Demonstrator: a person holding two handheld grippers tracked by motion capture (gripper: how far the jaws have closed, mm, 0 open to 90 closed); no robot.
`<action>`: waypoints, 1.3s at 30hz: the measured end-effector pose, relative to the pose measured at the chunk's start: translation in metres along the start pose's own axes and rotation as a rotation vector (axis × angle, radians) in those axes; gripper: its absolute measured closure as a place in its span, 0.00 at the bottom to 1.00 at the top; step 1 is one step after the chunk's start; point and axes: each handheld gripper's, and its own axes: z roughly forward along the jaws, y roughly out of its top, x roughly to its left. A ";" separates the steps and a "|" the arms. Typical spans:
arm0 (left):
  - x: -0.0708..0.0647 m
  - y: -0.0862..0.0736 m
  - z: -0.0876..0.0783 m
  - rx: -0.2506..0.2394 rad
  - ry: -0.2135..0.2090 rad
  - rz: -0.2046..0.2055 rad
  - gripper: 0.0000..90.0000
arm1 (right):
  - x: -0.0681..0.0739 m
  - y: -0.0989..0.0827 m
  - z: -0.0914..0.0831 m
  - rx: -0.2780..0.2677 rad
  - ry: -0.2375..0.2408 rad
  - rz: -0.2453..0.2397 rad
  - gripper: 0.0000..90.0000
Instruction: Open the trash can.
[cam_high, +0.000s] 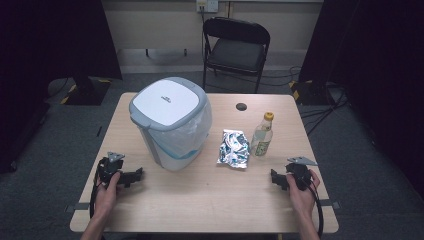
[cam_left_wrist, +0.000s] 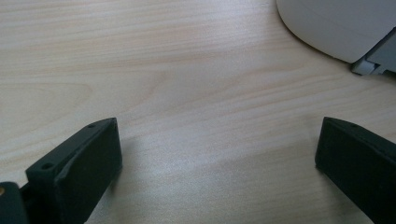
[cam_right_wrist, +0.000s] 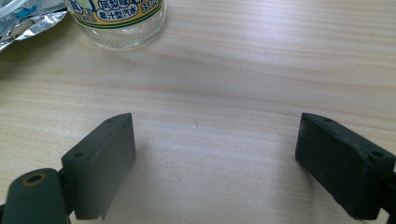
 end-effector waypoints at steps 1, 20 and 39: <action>0.000 0.000 0.000 0.000 0.000 0.000 0.00 | 0.000 0.000 0.000 0.000 0.000 0.000 0.12; 0.003 -0.007 -0.009 -0.039 -0.027 0.027 0.18 | 0.021 -0.002 -0.015 0.001 0.066 -0.039 0.16; -0.024 0.028 -0.026 -0.108 -0.078 0.089 0.19 | 0.105 0.038 -0.012 -0.068 0.278 -0.161 0.22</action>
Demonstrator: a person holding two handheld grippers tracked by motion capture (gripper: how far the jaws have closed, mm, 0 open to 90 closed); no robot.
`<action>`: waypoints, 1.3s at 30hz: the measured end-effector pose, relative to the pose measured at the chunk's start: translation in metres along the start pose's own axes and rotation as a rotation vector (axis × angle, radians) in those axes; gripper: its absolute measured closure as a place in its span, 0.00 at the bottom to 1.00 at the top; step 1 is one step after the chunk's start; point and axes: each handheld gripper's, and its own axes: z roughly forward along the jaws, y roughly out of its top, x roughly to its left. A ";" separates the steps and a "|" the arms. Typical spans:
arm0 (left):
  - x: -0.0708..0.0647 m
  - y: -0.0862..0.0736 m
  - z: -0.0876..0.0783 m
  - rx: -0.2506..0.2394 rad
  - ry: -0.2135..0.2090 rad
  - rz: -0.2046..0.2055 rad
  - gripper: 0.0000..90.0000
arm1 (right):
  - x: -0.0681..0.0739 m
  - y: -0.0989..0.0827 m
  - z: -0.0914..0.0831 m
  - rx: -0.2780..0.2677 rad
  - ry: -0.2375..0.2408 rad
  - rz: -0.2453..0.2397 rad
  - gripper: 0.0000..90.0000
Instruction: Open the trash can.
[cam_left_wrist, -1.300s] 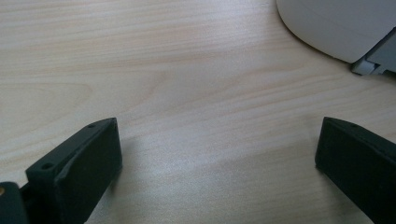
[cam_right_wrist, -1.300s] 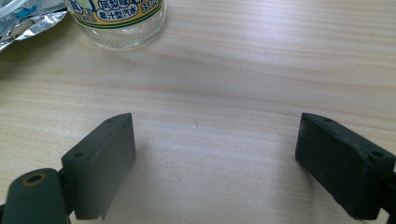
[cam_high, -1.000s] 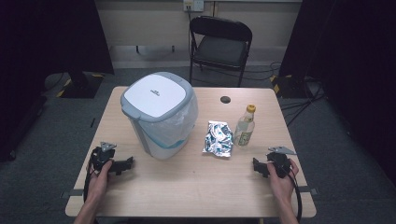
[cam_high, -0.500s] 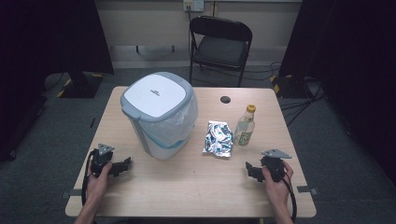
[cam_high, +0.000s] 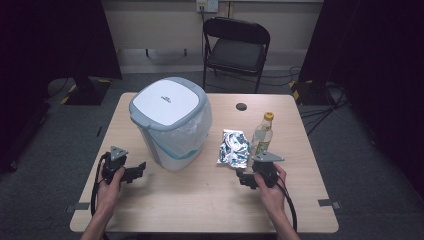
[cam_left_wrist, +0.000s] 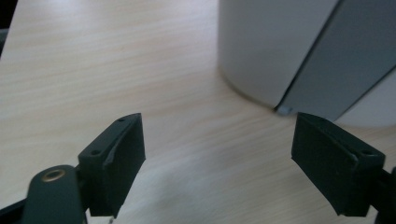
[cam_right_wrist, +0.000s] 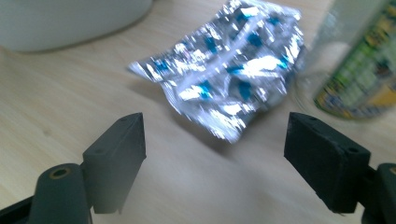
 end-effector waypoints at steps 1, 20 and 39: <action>-0.005 0.007 -0.001 -0.018 0.019 0.030 0.18 | 0.007 0.011 0.004 -0.018 0.010 -0.016 0.22; -0.006 0.030 0.010 -0.046 0.044 -0.005 0.15 | 0.019 0.086 0.044 -0.066 0.034 -0.065 0.21; 0.020 0.035 0.038 0.046 0.061 -0.043 0.00 | 0.010 0.119 0.089 -0.068 0.015 -0.072 0.21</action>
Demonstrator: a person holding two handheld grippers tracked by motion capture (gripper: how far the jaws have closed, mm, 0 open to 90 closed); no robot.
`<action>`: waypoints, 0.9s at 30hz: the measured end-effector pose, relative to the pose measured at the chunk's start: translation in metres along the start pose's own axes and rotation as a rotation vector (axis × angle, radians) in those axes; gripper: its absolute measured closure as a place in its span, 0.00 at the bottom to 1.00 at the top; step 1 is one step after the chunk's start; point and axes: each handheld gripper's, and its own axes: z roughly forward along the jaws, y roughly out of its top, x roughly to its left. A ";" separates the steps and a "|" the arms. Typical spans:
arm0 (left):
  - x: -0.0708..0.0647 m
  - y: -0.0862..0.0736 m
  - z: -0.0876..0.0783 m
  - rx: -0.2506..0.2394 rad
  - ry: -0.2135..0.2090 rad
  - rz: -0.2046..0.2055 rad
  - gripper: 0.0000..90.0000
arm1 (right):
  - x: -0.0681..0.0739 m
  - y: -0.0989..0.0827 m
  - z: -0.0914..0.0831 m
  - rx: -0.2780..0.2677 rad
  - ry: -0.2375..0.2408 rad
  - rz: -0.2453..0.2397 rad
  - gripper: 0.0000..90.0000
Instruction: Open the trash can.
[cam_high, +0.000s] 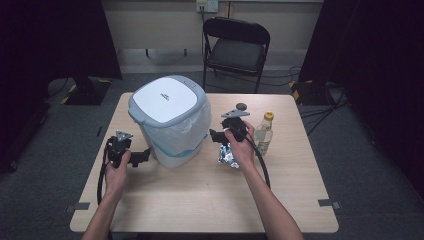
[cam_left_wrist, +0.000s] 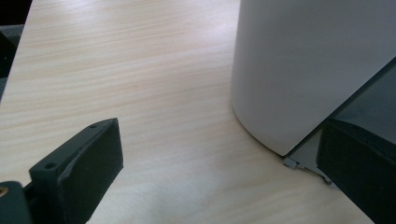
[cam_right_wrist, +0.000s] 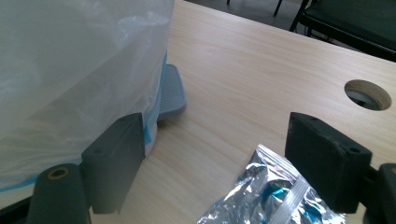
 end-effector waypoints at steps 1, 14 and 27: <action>0.002 0.003 0.001 0.000 0.007 0.007 0.01 | 0.000 0.001 0.001 0.006 0.000 -0.005 0.21; 0.013 0.018 0.004 -0.068 -0.016 -0.027 0.16 | -0.021 0.021 0.028 -0.027 -0.061 0.079 0.22; 0.012 0.031 0.027 -0.096 0.113 -0.022 0.37 | -0.011 0.024 0.062 -0.021 -0.025 0.065 0.24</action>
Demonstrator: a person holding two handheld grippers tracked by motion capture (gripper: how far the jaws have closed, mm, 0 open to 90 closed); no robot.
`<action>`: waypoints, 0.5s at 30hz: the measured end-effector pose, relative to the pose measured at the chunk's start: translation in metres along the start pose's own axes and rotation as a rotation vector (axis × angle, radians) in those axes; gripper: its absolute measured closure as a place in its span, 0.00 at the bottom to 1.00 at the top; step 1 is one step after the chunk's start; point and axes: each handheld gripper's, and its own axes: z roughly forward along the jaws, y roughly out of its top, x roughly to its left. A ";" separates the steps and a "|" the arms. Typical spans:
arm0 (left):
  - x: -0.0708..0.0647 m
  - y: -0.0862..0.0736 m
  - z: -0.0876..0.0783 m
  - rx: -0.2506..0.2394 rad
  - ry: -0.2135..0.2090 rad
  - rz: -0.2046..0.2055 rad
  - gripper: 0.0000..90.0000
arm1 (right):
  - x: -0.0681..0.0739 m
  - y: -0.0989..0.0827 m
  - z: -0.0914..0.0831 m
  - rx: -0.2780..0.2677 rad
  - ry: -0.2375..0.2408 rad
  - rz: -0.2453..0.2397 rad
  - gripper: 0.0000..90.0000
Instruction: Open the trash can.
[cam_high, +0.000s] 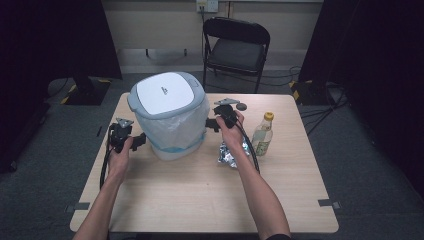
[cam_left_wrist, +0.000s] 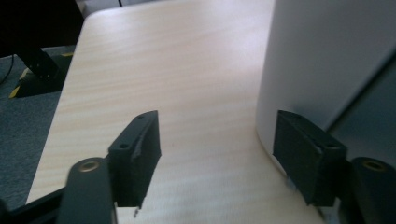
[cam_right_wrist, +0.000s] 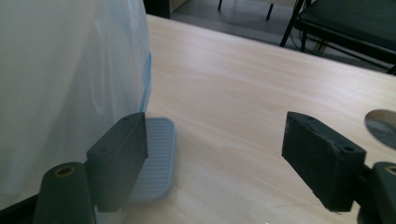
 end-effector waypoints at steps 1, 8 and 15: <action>0.002 0.000 0.001 -0.005 -0.005 -0.006 0.37 | 0.000 -0.003 0.001 0.003 0.003 0.004 0.24; 0.008 -0.014 0.007 0.082 -0.100 0.019 0.25 | -0.009 -0.020 0.010 0.057 -0.019 -0.010 0.24; -0.001 -0.021 0.004 0.091 -0.121 0.090 0.35 | -0.005 -0.023 0.016 0.049 0.031 -0.005 0.24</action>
